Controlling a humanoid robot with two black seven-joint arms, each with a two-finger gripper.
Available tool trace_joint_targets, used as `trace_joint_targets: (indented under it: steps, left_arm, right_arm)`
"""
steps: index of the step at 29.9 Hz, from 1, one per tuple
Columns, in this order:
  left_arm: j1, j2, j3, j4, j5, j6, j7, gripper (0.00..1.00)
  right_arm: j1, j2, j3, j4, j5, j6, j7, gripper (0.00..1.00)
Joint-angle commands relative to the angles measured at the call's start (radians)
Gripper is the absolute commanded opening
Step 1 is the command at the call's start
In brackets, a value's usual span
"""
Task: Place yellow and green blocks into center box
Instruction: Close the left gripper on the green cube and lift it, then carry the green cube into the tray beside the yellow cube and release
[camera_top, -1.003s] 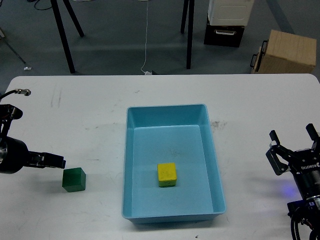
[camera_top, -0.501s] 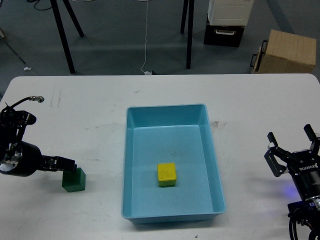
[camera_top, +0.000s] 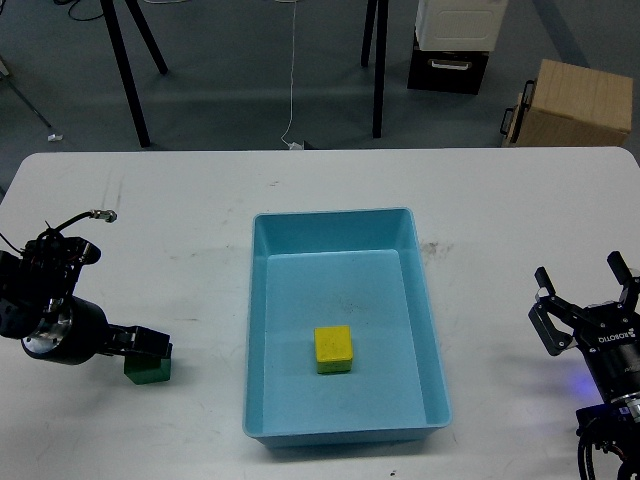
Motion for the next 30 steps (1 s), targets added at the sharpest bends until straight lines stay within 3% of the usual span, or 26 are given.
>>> trace_joint_targets:
  steps: [1,5,6,9,15,17,22,27,30]
  left_arm:
    - [0.005,0.0,-0.001,0.0,0.001,0.0,0.008,1.0]
    - [0.005,0.0,-0.001,-0.005,0.003,0.0,0.024,0.97]
    - [0.003,0.0,-0.002,-0.009,0.004,0.0,0.029,0.9]
    - [0.003,0.006,-0.011,-0.02,0.004,0.0,0.04,0.48]
    - [0.002,0.008,-0.022,-0.023,0.004,0.0,0.078,0.06]
    - [-0.003,0.014,-0.031,-0.026,0.004,0.0,0.078,0.0]
    - [-0.023,0.053,-0.083,-0.035,0.004,0.0,0.078,0.0]
    - [-0.231,0.038,-0.12,-0.051,-0.112,0.0,0.061,0.0]
    - [-0.361,-0.075,-0.117,-0.002,-0.299,0.0,0.061,0.0]
  right_arm:
    - [-0.002,0.0,0.001,0.0,-0.005,0.0,0.0,0.98]
    - [0.001,0.0,0.001,0.0,-0.005,0.0,0.0,0.98]
    - [-0.002,0.0,0.001,0.0,-0.005,0.0,0.0,0.98]
    - [-0.003,0.0,0.001,0.0,-0.005,0.0,0.002,0.98]
    - [-0.003,0.002,0.001,0.0,-0.005,0.0,0.002,0.98]
    - [-0.003,0.0,0.001,0.0,-0.005,0.0,0.002,0.98]
    - [-0.002,0.0,0.001,0.0,-0.005,0.0,0.002,0.98]
    - [0.001,0.0,0.001,0.0,-0.005,0.0,0.002,0.98]
    - [0.001,0.0,0.003,0.001,-0.005,0.0,0.002,0.98]
